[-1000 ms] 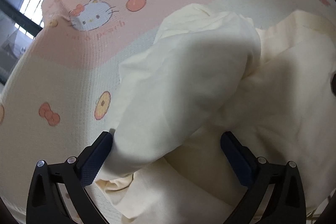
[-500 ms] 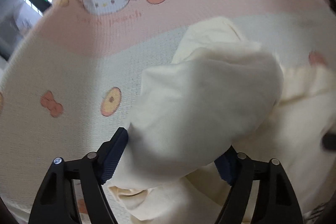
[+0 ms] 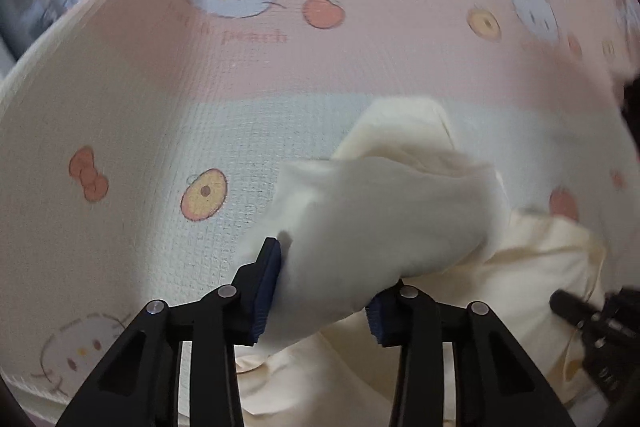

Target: Fold clothes

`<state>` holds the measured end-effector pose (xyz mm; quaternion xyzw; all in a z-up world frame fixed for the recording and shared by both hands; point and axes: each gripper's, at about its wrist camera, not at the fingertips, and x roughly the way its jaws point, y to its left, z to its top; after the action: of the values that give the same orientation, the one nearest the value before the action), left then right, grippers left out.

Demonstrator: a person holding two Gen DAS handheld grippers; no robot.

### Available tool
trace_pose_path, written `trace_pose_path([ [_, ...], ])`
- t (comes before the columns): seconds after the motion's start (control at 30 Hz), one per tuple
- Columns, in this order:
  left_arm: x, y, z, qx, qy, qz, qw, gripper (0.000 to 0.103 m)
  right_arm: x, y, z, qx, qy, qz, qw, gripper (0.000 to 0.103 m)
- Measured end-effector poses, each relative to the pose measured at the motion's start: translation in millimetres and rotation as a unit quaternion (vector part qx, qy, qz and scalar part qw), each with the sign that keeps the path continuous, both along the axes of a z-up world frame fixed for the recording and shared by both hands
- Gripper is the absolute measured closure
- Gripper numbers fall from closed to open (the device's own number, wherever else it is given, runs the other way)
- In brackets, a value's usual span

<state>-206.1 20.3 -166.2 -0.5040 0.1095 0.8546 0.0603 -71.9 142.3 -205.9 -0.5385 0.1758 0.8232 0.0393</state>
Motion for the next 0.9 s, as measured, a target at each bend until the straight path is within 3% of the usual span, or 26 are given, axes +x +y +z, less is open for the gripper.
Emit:
trace_pose_path([
  [0.17,-7.4,-10.0,17.7,0.052,-0.002,0.022,0.9984,0.070,5.2,20.1,16.6,0.057,0.009,-0.028,0.998,0.099],
  [0.3,-6.6,-15.3,30.8,0.077,0.003,0.035,0.9964,0.072,4.3,40.3,19.1,0.031,0.016,-0.053,0.998,0.099],
  [0.5,-7.9,-20.6,55.7,0.114,0.017,0.040,0.9925,0.075,4.4,46.4,14.4,0.035,0.007,-0.061,0.998,0.099],
  [0.7,-14.9,-9.3,93.8,0.116,0.046,0.015,0.9920,0.077,9.6,54.5,14.5,0.040,-0.001,-0.079,0.996,0.100],
  [0.83,-22.8,-6.3,114.4,0.145,0.058,0.010,0.9877,0.078,14.2,72.2,28.5,0.082,0.007,-0.097,0.992,0.101],
  [0.9,-24.2,-0.1,123.2,0.138,0.066,0.002,0.9883,0.078,16.8,88.8,37.6,0.081,0.018,-0.112,0.990,0.101],
])
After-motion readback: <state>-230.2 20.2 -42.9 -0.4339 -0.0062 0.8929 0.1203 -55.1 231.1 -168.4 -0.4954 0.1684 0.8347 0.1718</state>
